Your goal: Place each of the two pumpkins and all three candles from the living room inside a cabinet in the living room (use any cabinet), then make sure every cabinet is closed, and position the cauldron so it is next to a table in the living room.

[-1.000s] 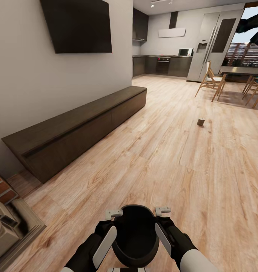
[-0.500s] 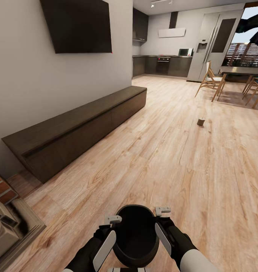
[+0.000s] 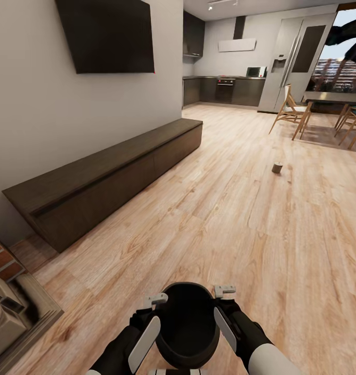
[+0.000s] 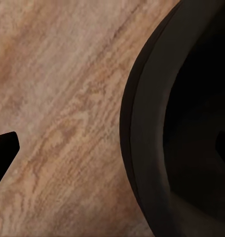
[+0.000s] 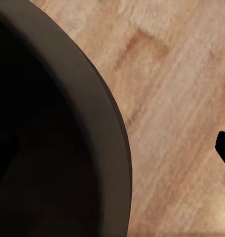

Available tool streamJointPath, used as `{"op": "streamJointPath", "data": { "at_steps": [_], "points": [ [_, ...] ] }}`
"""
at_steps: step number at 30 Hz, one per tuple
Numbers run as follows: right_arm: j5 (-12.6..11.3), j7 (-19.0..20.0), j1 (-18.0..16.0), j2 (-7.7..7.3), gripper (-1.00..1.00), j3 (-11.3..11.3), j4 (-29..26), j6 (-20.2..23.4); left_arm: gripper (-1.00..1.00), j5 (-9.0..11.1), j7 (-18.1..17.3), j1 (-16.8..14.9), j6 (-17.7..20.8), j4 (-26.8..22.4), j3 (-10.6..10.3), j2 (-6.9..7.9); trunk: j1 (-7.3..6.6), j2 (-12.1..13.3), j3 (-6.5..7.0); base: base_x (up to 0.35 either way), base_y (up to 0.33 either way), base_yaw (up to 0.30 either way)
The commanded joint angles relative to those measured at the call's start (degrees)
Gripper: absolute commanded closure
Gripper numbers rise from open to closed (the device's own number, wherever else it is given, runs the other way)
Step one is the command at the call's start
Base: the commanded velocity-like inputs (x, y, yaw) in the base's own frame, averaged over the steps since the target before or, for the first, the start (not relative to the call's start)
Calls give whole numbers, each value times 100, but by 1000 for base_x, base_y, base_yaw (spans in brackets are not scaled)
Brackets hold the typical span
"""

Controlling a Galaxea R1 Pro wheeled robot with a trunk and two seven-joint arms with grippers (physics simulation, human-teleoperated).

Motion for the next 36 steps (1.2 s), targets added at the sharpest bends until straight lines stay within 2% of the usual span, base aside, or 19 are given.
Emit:
{"op": "streamJointPath", "data": {
  "at_steps": [1,3,19,25,33,36],
  "points": [
    [-62,-53,-3,-5,-100,33,-8,24,-100,47,48,-3,14,-17,-8,0,1,-3,-27,0,0,0],
    [-62,-56,-3,-5,-100,33,-8,26,-100,53,49,-3,18,-32,-8,0,7,-6,-71,0,0,0],
    [-57,-56,-3,-5,-100,33,-8,29,-100,54,41,-3,17,-36,-8,0,7,-6,-71,0,0,0],
    [-56,-60,-3,-5,-100,33,-8,29,-100,54,41,-3,17,-43,-8,0,22,-14,-204,0,0,0],
    [-56,-62,-3,-5,-100,33,-8,29,-100,54,41,-3,13,-52,-8,0,22,-14,-204,0,0,0],
    [-56,-62,-3,-5,-100,33,-8,29,-100,54,41,-3,14,-53,-8,0,30,-18,-271,0,0,0]
  ]
}}
